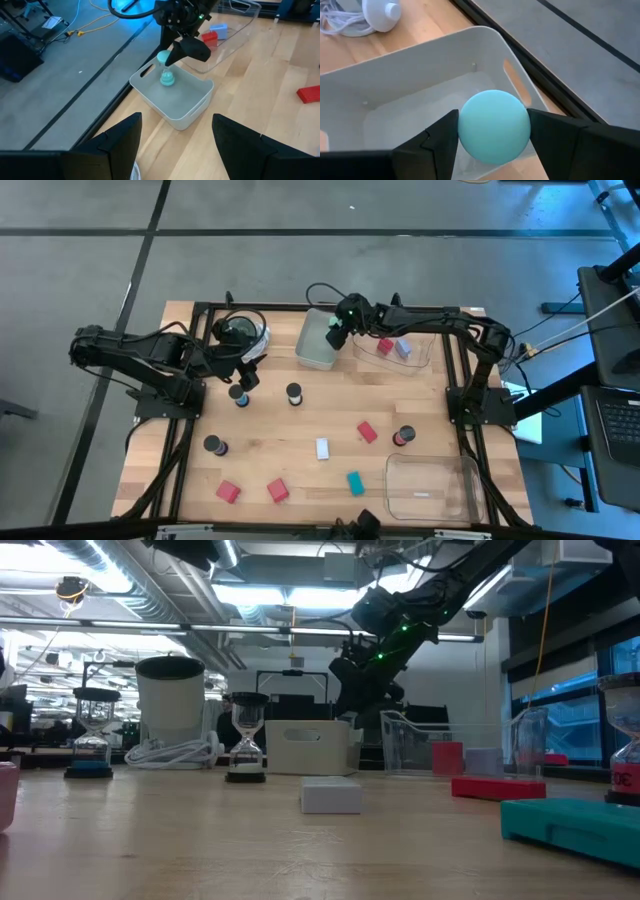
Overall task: Pick & Place Office items
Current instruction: Put the green hourglass into the gray bin
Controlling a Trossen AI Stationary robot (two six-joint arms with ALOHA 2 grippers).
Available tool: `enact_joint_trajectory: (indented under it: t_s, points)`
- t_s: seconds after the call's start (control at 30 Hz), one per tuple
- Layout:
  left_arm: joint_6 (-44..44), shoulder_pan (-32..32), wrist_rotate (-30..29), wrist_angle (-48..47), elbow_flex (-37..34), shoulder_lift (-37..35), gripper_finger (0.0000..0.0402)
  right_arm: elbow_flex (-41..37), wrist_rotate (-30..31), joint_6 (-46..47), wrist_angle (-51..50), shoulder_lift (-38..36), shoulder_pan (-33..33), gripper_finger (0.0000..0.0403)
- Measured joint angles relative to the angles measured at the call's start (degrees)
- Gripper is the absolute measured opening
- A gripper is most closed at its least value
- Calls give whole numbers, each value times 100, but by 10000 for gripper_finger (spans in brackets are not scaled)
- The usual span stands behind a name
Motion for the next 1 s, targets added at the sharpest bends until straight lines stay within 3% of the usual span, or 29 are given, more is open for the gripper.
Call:
enact_joint_trajectory:
  t_s: [1.0]
  points:
    - [76,1,-2,0,1,0,239,0,-219,-133,4,2,-103,222]
